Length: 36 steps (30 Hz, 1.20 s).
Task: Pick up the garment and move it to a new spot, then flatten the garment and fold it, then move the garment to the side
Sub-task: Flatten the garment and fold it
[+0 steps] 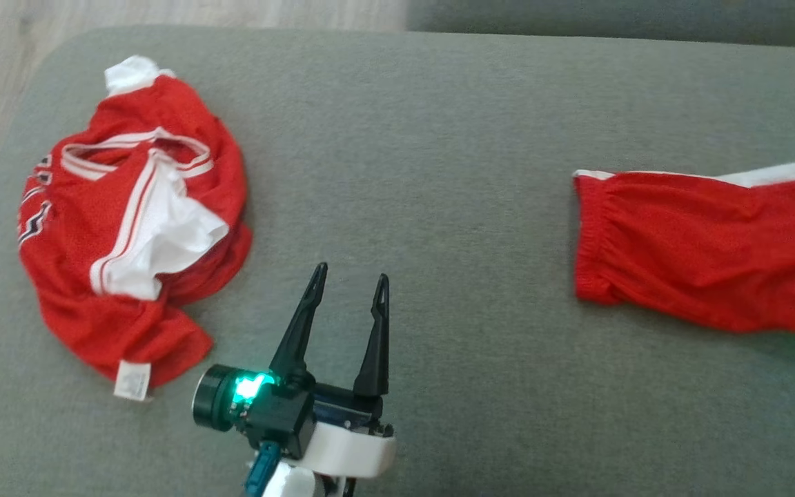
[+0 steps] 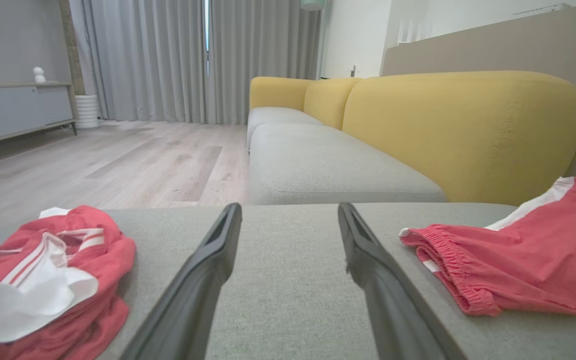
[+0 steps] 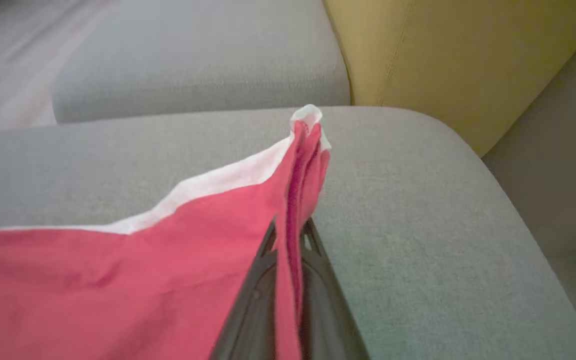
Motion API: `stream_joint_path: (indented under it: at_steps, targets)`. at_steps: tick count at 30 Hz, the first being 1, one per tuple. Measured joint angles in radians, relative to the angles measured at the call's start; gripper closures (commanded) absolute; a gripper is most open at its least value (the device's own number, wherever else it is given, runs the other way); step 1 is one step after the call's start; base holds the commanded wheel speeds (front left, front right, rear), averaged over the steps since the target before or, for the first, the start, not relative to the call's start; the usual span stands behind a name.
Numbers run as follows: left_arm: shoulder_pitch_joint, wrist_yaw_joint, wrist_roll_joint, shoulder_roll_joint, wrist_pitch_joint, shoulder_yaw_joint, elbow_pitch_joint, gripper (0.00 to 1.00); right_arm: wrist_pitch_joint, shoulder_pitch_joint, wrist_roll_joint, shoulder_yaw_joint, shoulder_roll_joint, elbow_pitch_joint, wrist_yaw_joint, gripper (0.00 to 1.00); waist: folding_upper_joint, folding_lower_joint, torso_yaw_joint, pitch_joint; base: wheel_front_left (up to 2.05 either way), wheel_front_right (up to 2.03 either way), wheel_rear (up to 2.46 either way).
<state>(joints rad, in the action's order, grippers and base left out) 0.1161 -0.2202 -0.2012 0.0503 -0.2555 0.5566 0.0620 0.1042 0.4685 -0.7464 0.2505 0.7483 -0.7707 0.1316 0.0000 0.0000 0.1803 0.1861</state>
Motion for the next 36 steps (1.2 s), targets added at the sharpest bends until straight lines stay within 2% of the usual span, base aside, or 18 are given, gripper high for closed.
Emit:
stream_joint_path:
  at_steps: [6,12,14,15,20,22,23,26,28,34,36]
  targets:
    - [-0.001,0.002,-0.006,0.000,0.000,-0.002,0.026,0.00,0.020,0.034,-0.068,-0.020,-0.092,0.168,0.000,1.00,0.0000,0.0000,-0.043,-0.026,0.00,0.00,0.00]
    - [-0.001,0.010,-0.019,0.000,0.000,0.006,0.045,0.00,0.073,0.011,-0.054,-0.011,-0.228,0.359,0.000,1.00,0.0000,-0.0001,-0.045,-0.057,0.00,0.00,0.00]
    - [-0.001,0.012,-0.019,0.000,0.000,0.006,0.051,0.00,0.091,-0.009,-0.041,0.000,-0.271,0.393,0.000,1.00,0.0000,0.0000,-0.037,-0.061,0.00,0.00,0.00]
    - [-0.001,0.012,-0.019,0.000,0.000,0.006,0.051,0.00,0.091,-0.009,-0.041,0.000,-0.271,0.393,0.000,1.00,0.0000,0.0000,-0.037,-0.061,0.00,0.00,0.00]
    - [-0.002,0.016,-0.027,0.000,0.000,0.012,0.057,0.00,0.118,-0.052,-0.011,0.012,-0.391,0.413,0.000,1.00,0.0000,0.0000,-0.010,-0.065,0.00,0.00,0.00]
    - [-0.002,0.017,-0.031,0.000,0.000,0.013,0.059,0.00,0.125,-0.070,-0.004,0.016,-0.438,0.412,0.000,0.14,0.0000,0.0000,0.001,-0.066,0.00,0.00,0.00]
    - [-0.002,0.017,-0.031,0.000,0.000,0.014,0.059,0.00,0.125,-0.079,-0.004,0.017,-0.461,0.412,0.000,0.00,0.0000,0.0000,0.005,-0.065,0.00,0.00,0.00]
    - [-0.002,0.017,-0.031,0.000,0.000,0.015,0.066,0.00,0.121,-0.109,-0.010,0.017,-0.505,0.425,0.000,0.00,0.0000,0.0001,0.014,-0.068,0.00,0.00,0.00]
    - [-0.002,0.017,-0.031,0.000,0.000,0.014,0.069,0.00,0.099,-0.125,-0.009,0.002,-0.509,0.449,0.000,0.00,0.0000,0.0000,0.013,-0.076,0.00,0.00,0.00]
    - [-0.042,0.013,-0.031,0.001,0.000,-0.029,0.077,0.00,-0.003,-0.173,0.050,-0.056,-0.434,0.520,0.000,0.00,0.0000,0.0000,-0.003,-0.115,0.00,0.00,0.00]
    - [-0.061,0.012,-0.031,0.002,0.000,-0.049,0.077,0.00,-0.056,-0.210,0.102,-0.063,-0.398,0.539,0.000,0.00,0.0000,0.0000,-0.009,-0.132,0.00,0.00,0.00]
